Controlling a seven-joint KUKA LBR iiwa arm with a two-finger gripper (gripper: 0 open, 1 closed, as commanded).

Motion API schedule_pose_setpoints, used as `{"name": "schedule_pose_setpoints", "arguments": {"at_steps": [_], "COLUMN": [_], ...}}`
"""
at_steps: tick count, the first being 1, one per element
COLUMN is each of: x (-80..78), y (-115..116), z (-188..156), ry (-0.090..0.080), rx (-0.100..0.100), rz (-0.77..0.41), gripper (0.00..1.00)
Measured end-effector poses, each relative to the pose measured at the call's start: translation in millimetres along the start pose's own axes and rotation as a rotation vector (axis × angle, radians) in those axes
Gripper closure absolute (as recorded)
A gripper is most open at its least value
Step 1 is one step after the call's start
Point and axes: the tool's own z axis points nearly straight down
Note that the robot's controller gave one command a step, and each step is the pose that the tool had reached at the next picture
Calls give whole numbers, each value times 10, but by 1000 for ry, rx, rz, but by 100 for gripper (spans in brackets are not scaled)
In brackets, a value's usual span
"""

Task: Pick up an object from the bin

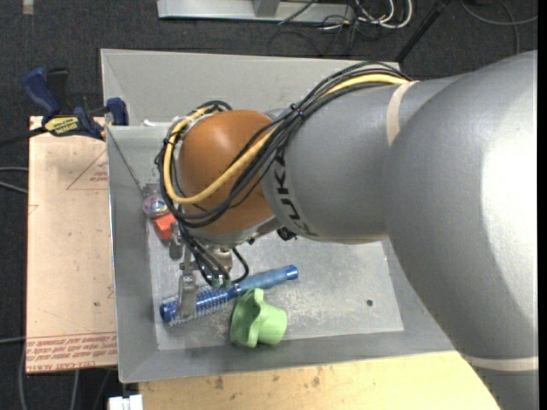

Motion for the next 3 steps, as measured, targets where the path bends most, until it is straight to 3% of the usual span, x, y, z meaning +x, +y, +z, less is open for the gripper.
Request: {"name": "schedule_pose_setpoints", "arguments": {"at_steps": [1,2,3], "x": [208,183,371], "y": [-307,-288,-199], "z": [661,620,-1765], "ry": [1,-7,-16], "rx": [2,-2,-7], "rz": [32,31,72], "gripper": [0,100,100]}}
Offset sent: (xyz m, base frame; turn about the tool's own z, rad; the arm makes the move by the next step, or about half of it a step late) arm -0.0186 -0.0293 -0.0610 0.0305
